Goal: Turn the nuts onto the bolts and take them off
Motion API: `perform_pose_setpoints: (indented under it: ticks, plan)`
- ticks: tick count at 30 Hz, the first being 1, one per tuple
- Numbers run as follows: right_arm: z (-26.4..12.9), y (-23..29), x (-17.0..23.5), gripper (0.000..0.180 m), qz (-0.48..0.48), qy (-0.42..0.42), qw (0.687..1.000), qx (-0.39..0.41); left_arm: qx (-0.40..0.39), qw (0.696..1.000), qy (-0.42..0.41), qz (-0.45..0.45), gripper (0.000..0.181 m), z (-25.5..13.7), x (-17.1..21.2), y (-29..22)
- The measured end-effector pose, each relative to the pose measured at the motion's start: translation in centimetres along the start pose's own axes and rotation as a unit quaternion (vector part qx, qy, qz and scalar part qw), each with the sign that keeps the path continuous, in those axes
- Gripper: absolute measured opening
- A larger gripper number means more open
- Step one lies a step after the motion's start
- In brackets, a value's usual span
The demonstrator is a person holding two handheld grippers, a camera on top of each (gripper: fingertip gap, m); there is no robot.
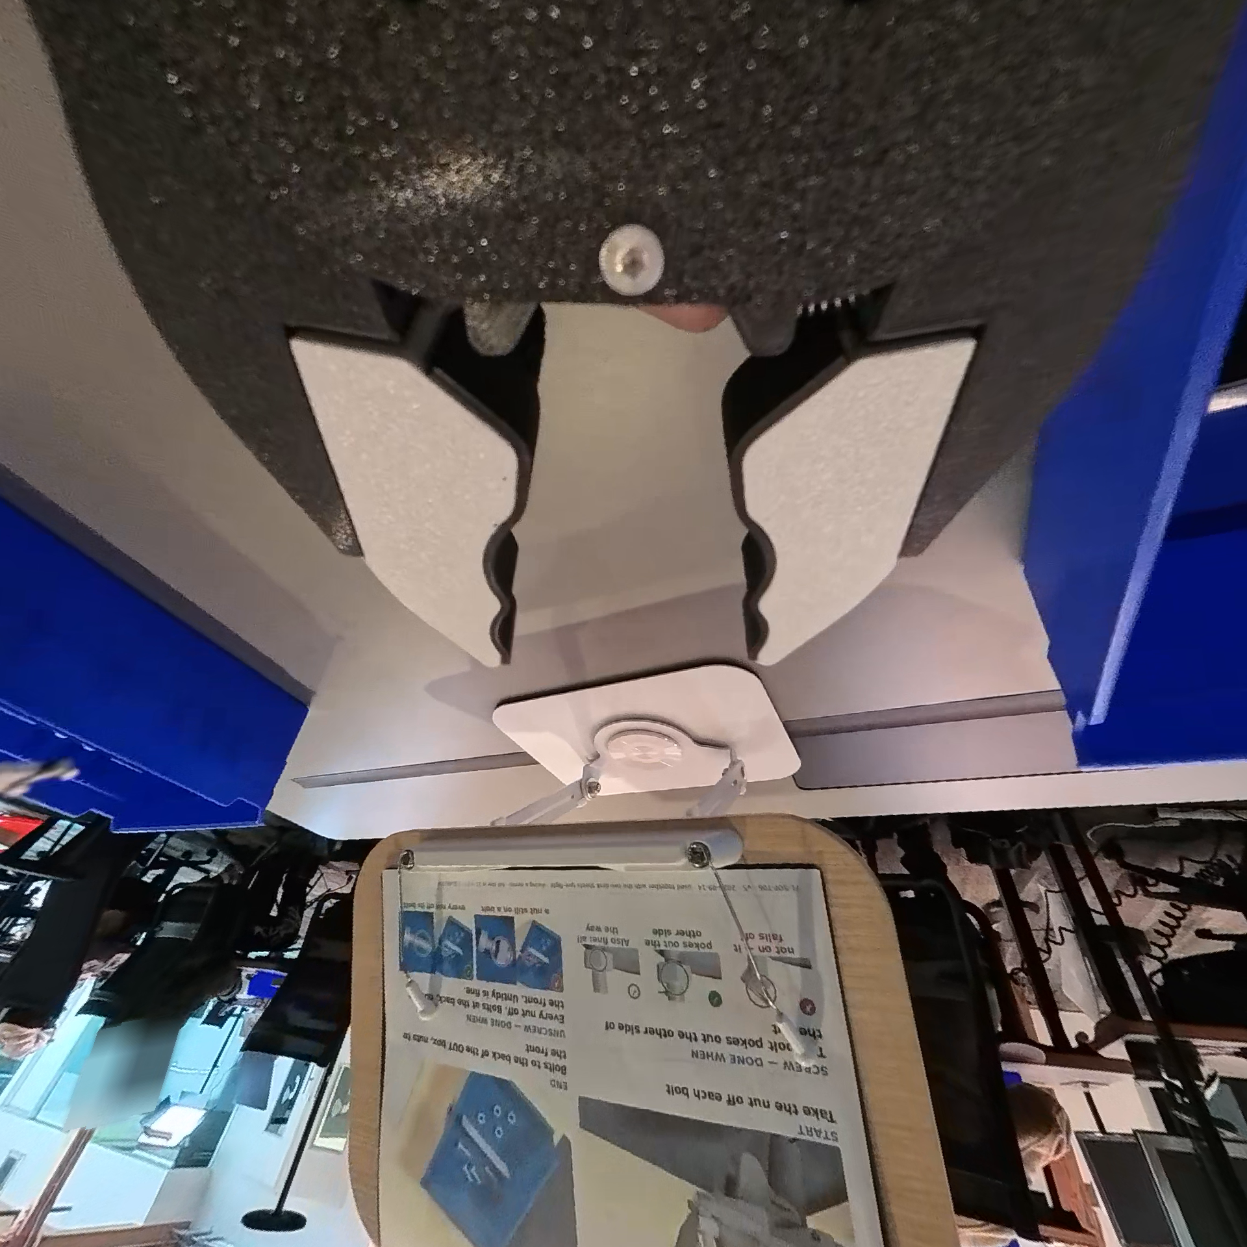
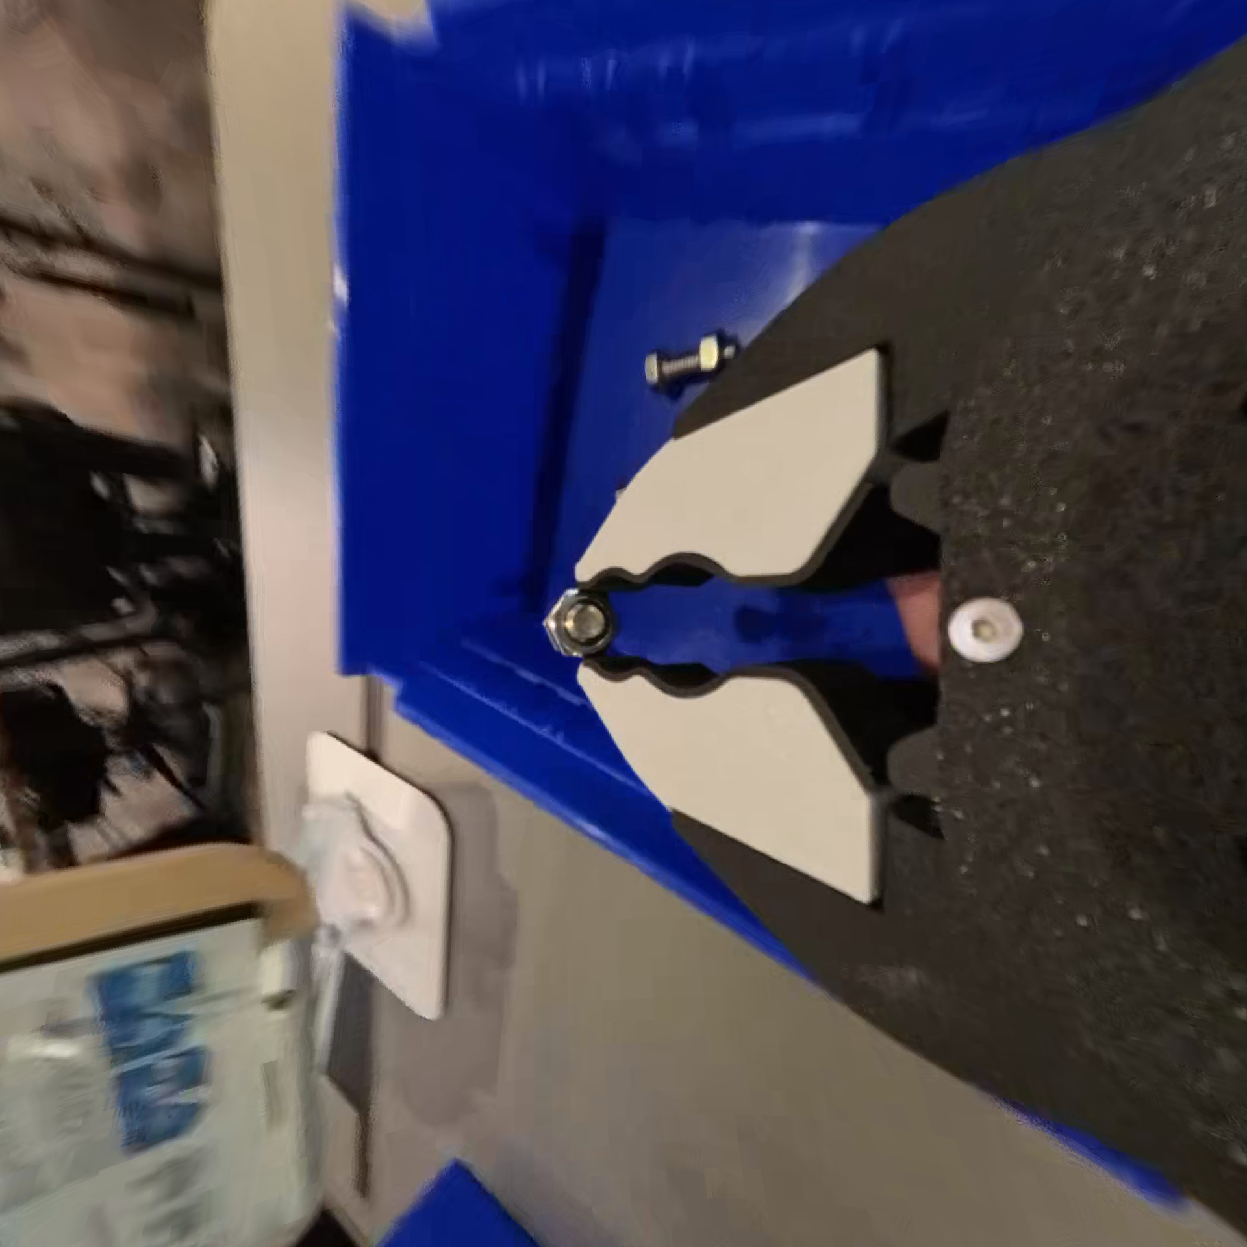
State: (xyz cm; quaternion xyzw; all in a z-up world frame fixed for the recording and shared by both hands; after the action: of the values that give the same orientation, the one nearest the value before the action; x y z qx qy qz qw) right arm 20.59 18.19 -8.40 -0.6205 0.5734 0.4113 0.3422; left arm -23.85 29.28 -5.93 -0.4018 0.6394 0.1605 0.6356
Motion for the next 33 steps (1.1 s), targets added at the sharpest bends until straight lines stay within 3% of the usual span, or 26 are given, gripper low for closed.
perform_pose_setpoints:
  ticks: [3,9,21,25,27,29,31,33]
  plan:
    - [3.1,0.2,2.7,0.018,-0.068,0.049,0.996,-0.008,-0.001,1.000,0.001,0.008,0.065,0.1,0.1,0.1]
    - [5.8,0.1,4.3,0.018,-0.079,0.107,0.991,0.001,0.001,1.000,0.008,0.010,0.065,0.4,0.5,0.2]
    - [5.4,0.6,7.9,0.019,-0.094,0.245,0.965,-0.001,0.005,1.000,0.021,0.012,0.066,0.8,1.1,-0.2]
    - [5.1,0.5,7.9,0.021,-0.076,0.241,0.968,0.001,0.005,1.000,0.027,0.008,0.066,0.9,1.3,-0.1]
    - [4.4,0.0,6.9,0.046,-0.071,0.219,0.973,0.028,0.005,1.000,0.030,0.007,0.066,1.0,1.4,0.0]
    - [2.2,-0.2,3.6,0.048,-0.062,0.139,0.985,0.084,0.003,1.000,0.029,0.007,0.066,0.9,1.4,0.0]
    - [-1.5,1.6,-1.9,0.048,-0.066,-0.018,0.987,0.143,0.000,1.000,0.026,0.007,0.066,0.9,1.2,0.2]
    - [-5.9,6.6,-6.8,0.038,-0.095,-0.193,0.964,0.157,-0.001,1.000,0.028,0.007,0.066,1.0,1.3,0.2]
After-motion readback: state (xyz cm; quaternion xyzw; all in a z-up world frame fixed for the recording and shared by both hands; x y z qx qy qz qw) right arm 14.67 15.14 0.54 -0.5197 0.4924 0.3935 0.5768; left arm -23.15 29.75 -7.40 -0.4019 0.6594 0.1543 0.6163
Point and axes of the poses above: each gripper's, where its closed fingertips meet, z out along the fingers, x out of its underside, y = z × x across the jaws, the point moved 2 cm from there along -z, back along the fingers, and after that the axes turned 11 degrees about -z, right-handed, at the moved point
